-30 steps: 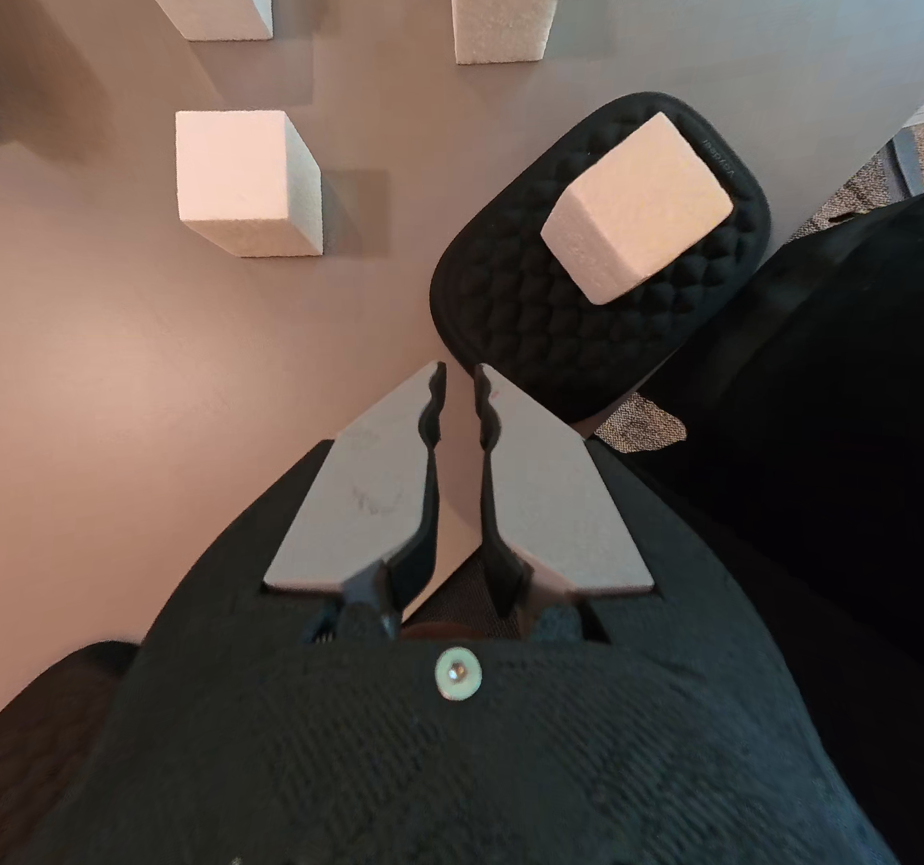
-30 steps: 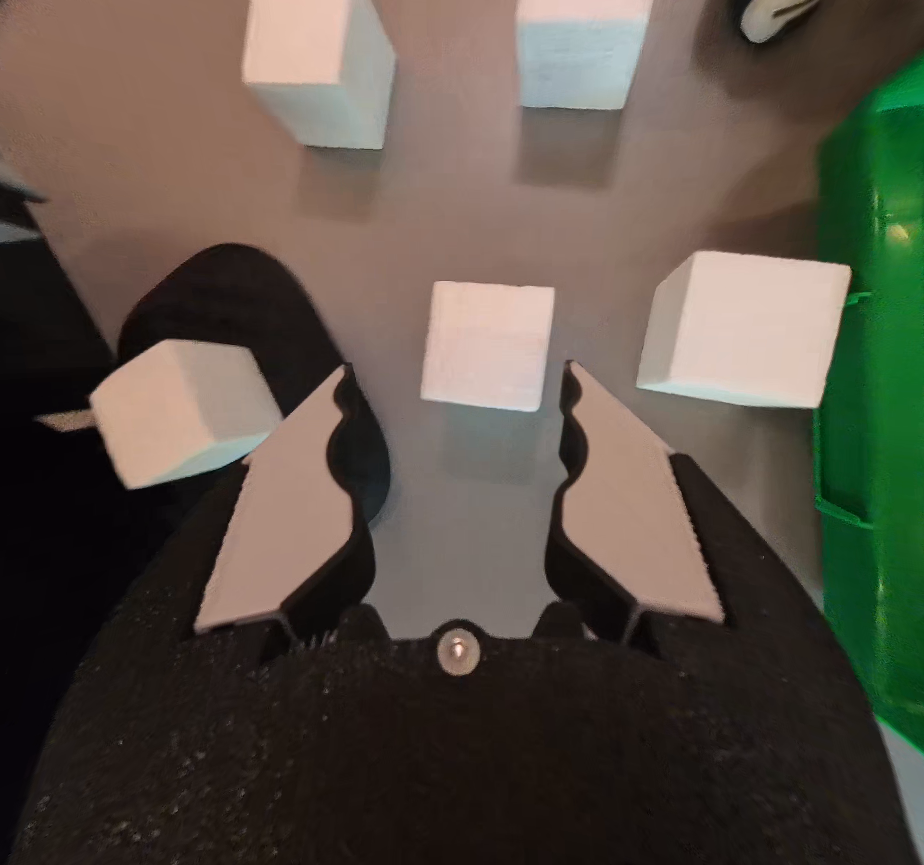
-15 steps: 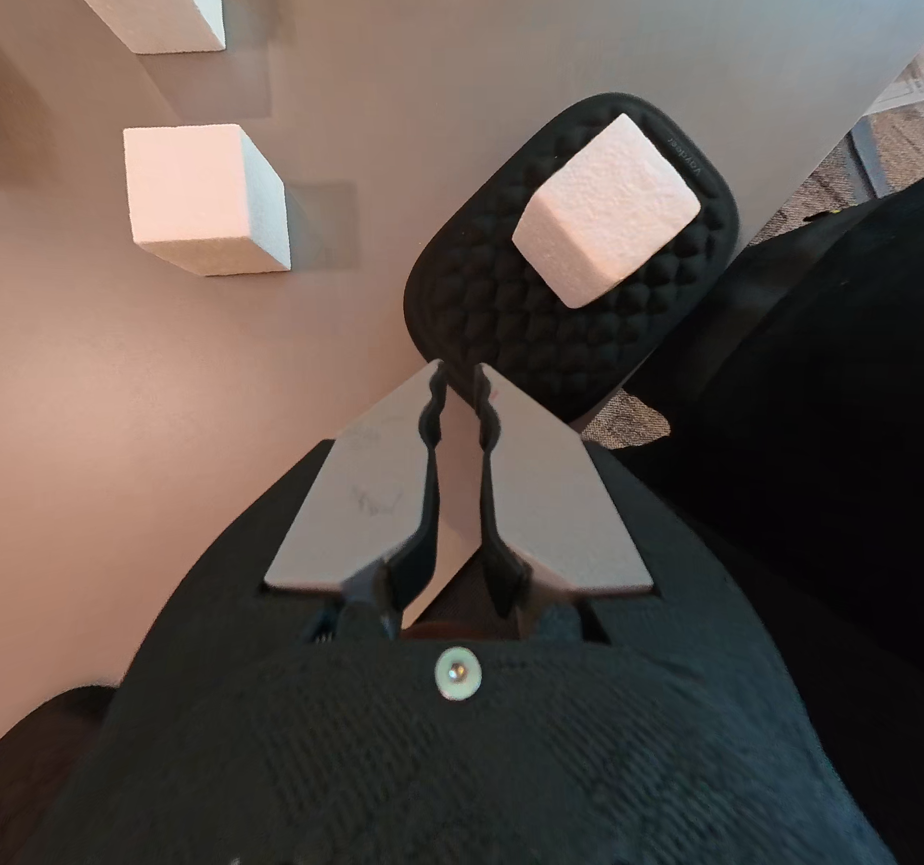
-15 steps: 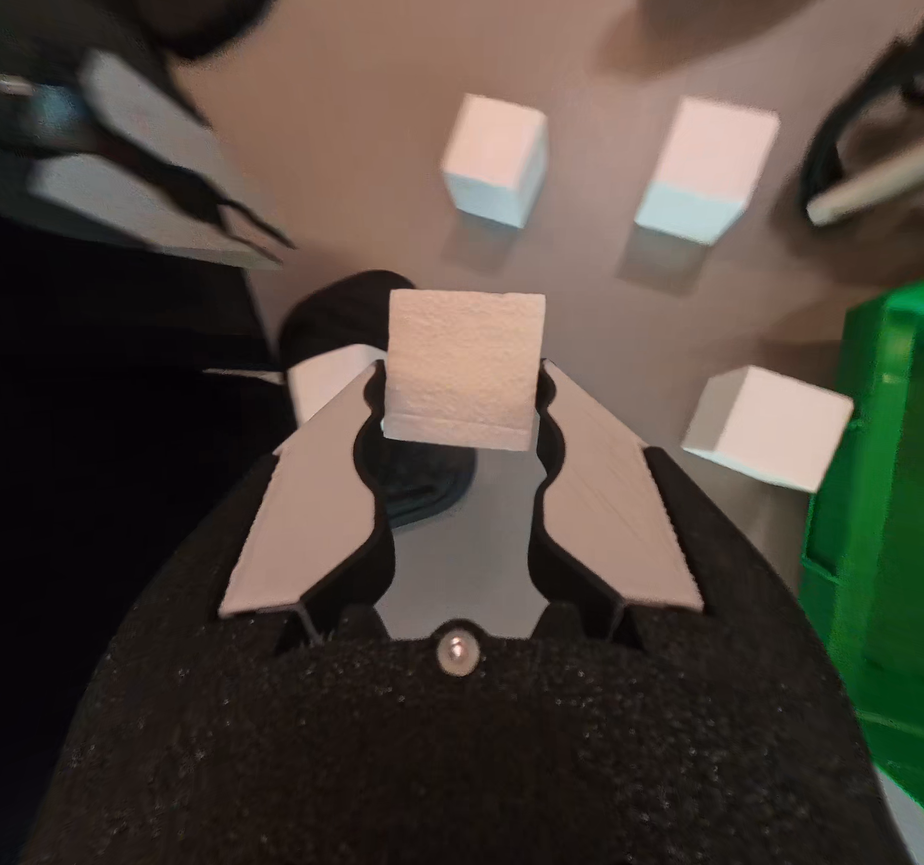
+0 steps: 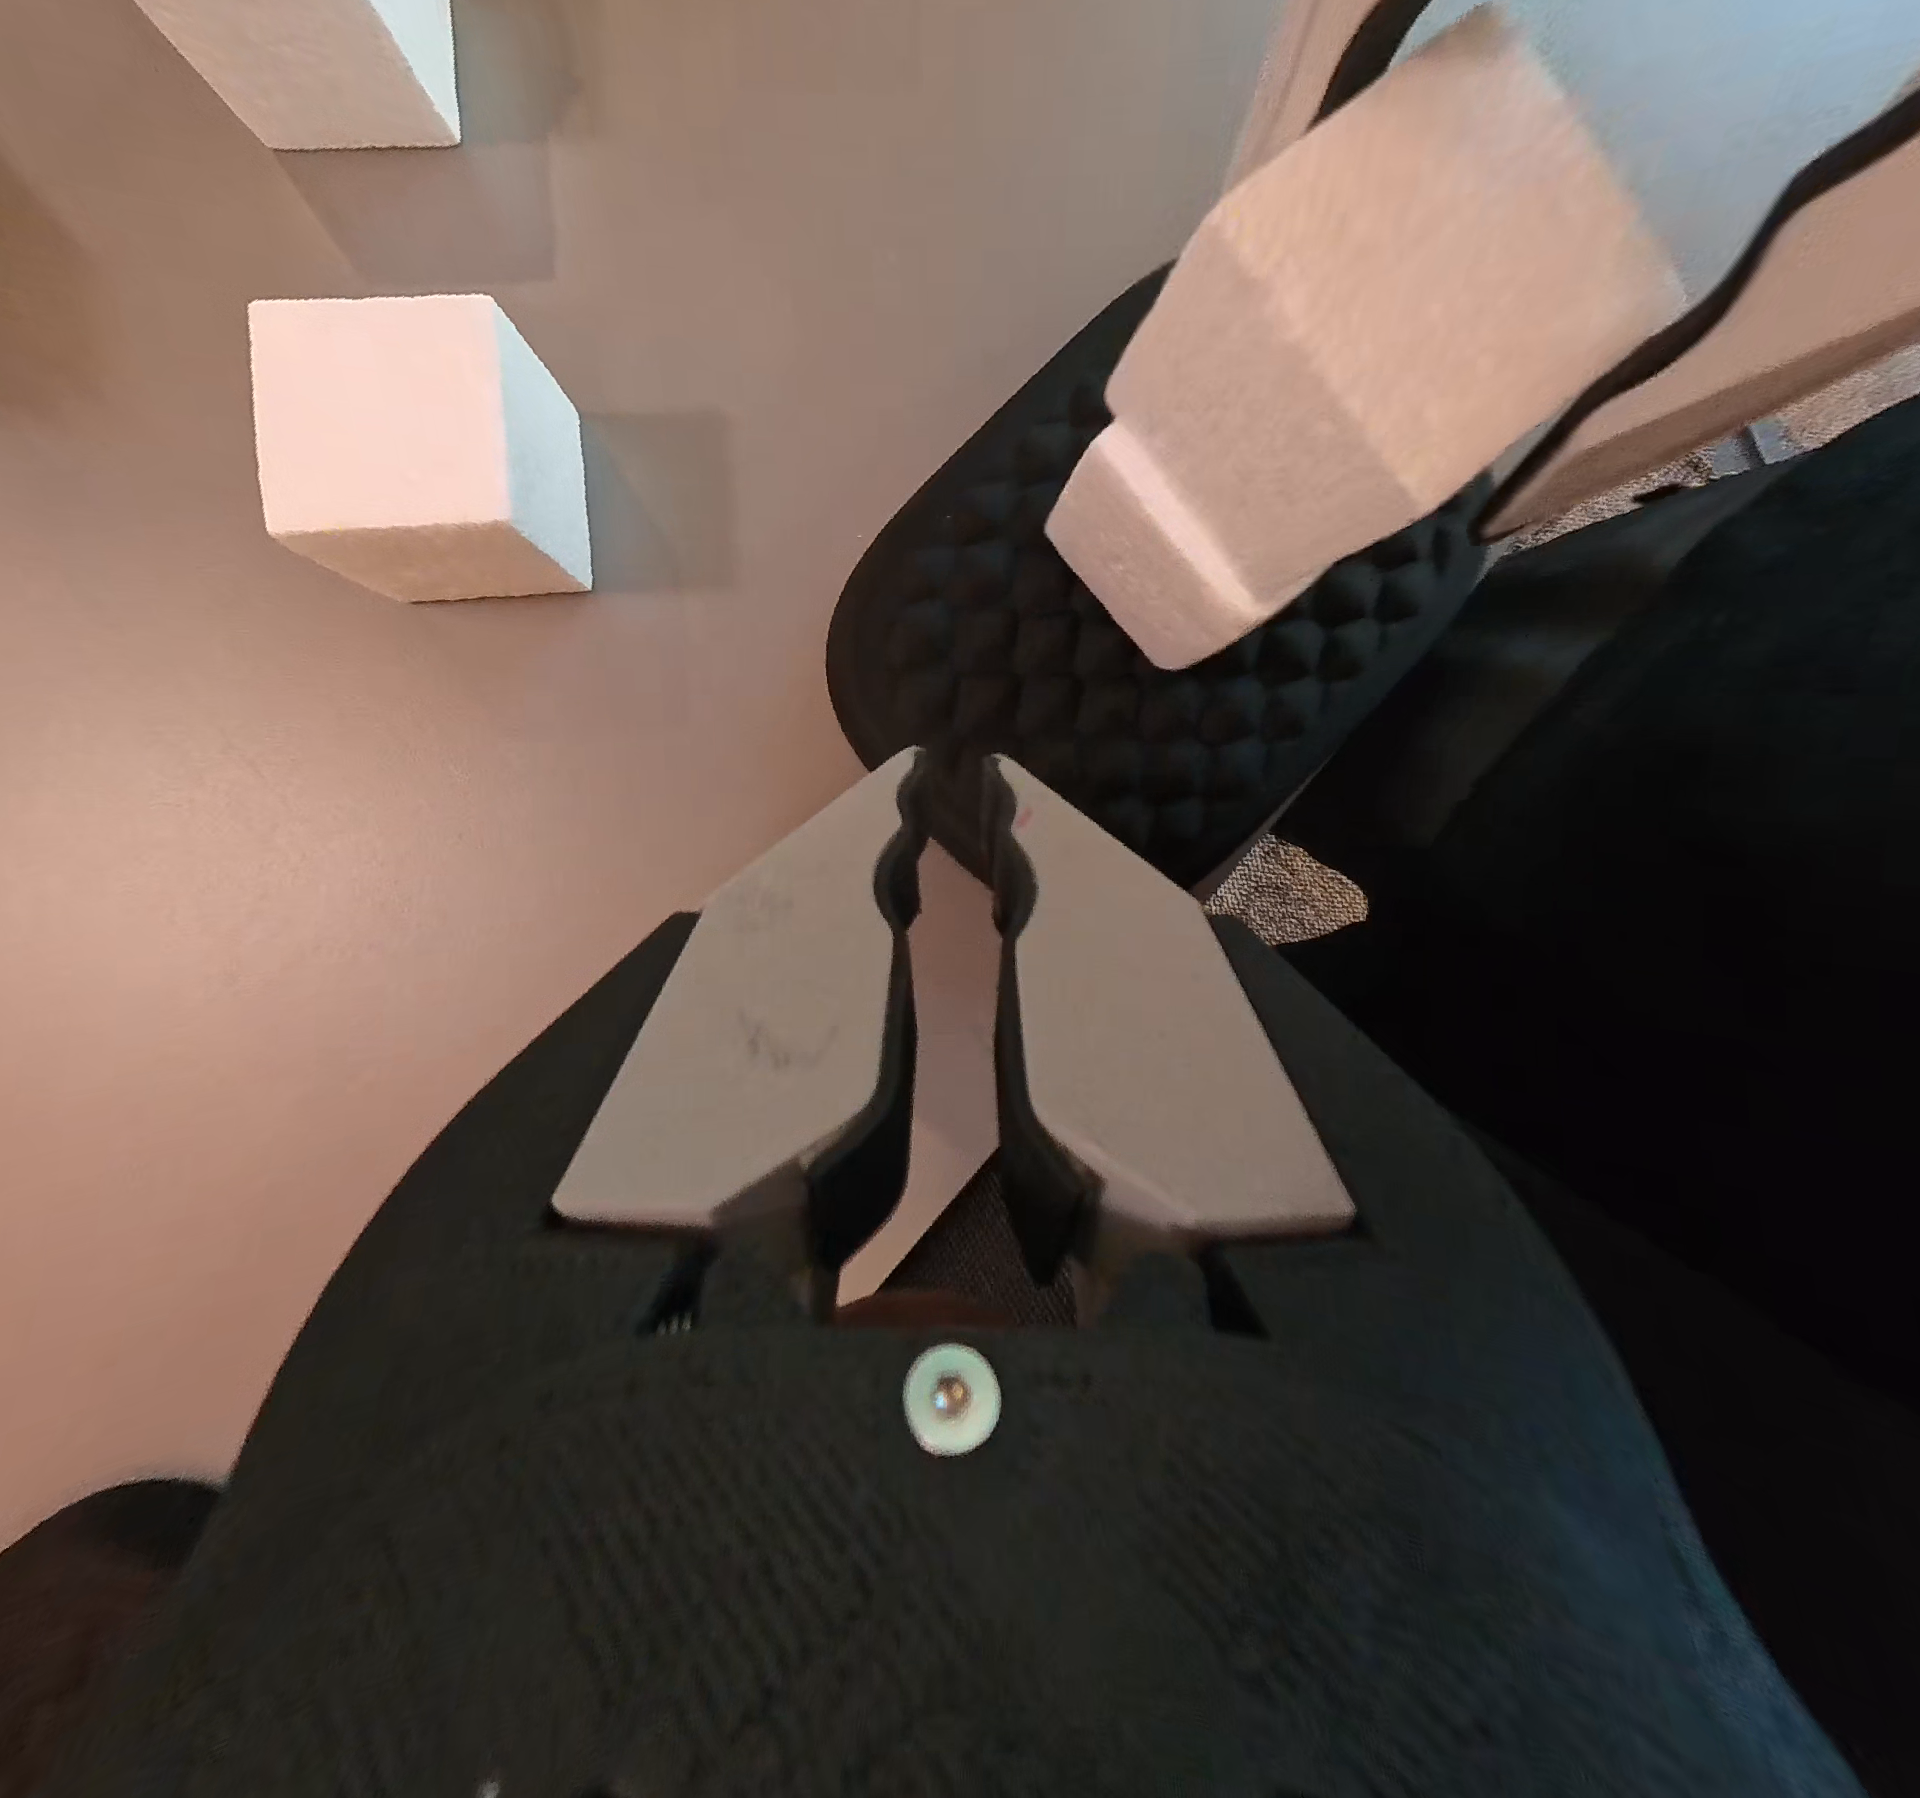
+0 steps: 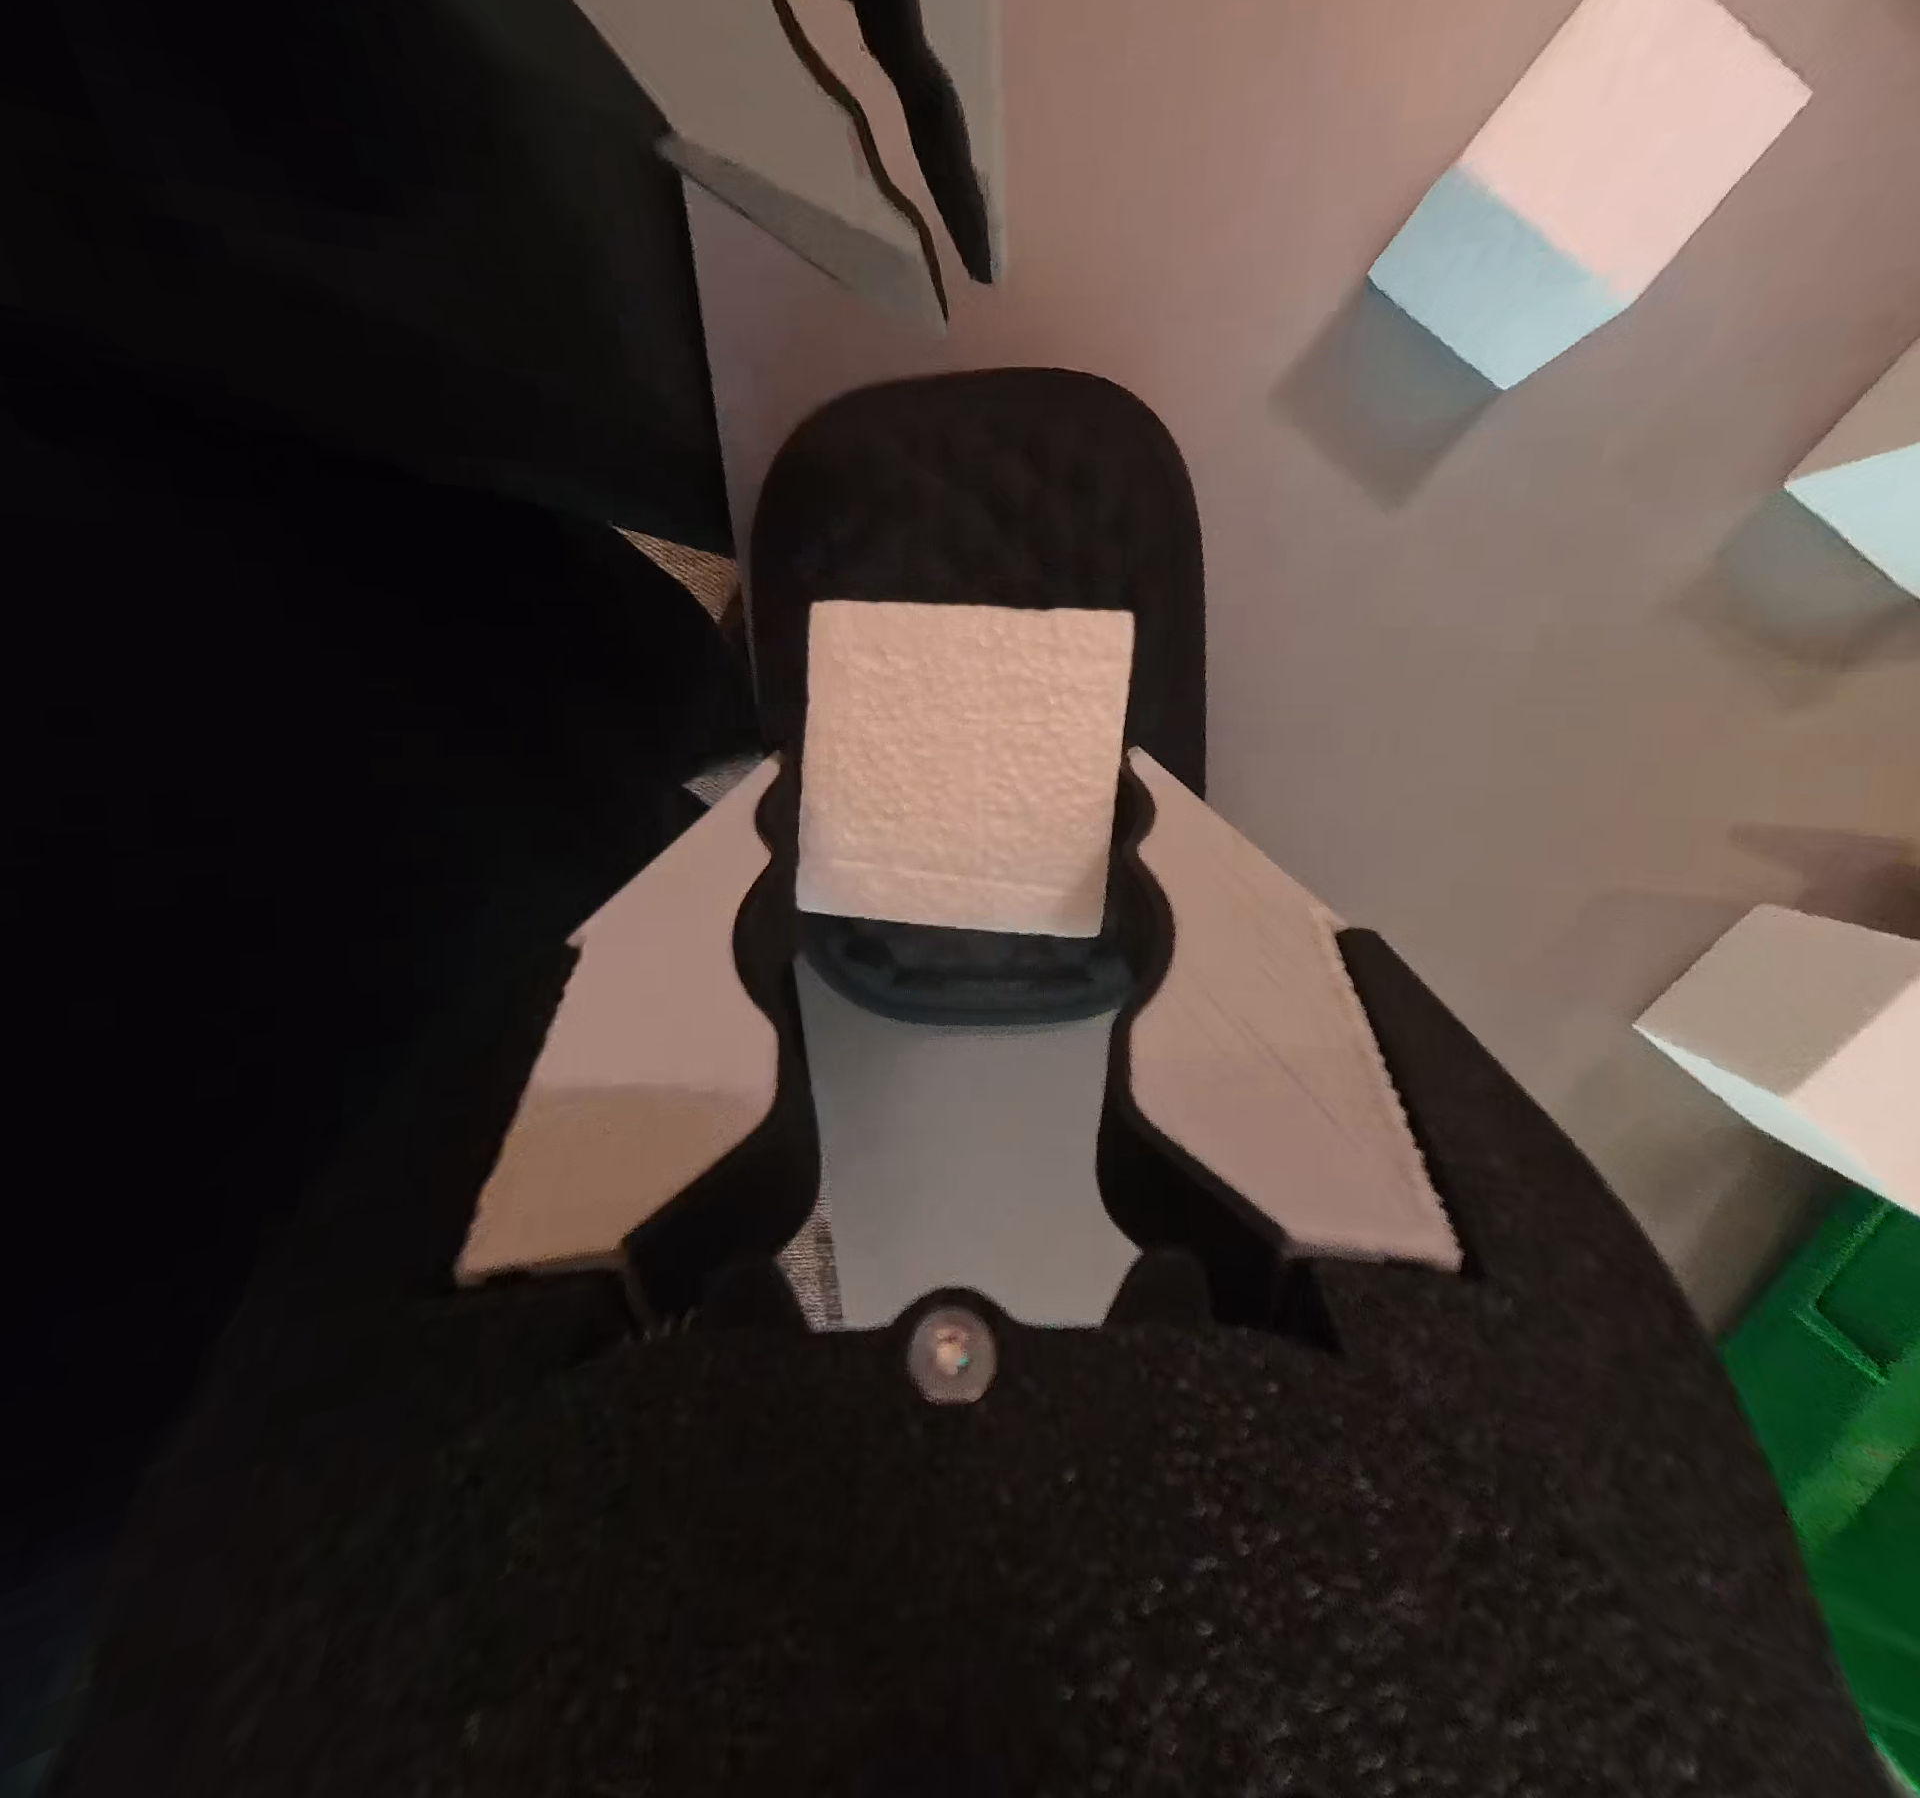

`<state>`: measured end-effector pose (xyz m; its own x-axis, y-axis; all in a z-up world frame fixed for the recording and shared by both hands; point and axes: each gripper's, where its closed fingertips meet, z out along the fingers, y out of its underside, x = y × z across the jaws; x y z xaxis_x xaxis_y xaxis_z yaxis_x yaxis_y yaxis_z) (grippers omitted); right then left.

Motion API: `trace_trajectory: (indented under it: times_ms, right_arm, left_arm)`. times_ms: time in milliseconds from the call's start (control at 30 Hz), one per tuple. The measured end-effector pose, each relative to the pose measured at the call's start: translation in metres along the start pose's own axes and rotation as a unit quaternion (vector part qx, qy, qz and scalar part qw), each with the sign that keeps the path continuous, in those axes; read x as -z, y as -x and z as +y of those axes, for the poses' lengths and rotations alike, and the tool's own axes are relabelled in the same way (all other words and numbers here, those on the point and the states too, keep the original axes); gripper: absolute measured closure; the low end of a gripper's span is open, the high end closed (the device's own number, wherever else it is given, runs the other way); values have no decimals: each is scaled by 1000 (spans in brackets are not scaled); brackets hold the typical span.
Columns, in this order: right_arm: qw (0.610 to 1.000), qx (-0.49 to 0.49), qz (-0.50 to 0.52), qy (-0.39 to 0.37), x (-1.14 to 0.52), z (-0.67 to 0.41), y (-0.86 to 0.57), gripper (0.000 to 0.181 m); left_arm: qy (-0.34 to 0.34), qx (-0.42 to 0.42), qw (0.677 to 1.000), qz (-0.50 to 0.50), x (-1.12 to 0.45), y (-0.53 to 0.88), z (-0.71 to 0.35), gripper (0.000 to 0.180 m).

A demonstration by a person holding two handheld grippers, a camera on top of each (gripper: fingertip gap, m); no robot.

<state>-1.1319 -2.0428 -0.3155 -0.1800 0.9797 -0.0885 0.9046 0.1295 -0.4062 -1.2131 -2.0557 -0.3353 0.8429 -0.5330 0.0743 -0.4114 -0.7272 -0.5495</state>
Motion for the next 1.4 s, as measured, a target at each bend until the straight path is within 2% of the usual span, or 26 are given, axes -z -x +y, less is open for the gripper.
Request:
trace_trajectory:
  times_ms: [333,467,633,900,1167,1233,1400]
  right_arm:
    - [1000,-2,-6,-21,-6,-1,2,123]
    - [998,-3,-14,-61,4,-13,7,123]
    - [999,-1,-1,-50,6,-5,-2,123]
    - [997,-1,-12,-81,29,-12,-7,123]
    - [999,24,-31,-37,-11,-3,1,122]
    - [997,0,-49,-56,-15,-7,3,117]
    - [997,-3,-18,-74,-3,-9,-5,115]
  left_arm:
    - [0,-2,1000,-4,1,0,0,174]
    - [-1,1,1000,-5,1,1,-1,175]
    - [2,0,1000,-10,1,3,0,174]
    - [0,4,1000,-16,3,4,2,174]
    - [0,7,1000,-18,3,5,2,173]
    - [1,6,1000,-19,3,5,2,173]
    - [6,11,1000,-16,1,7,2,170]
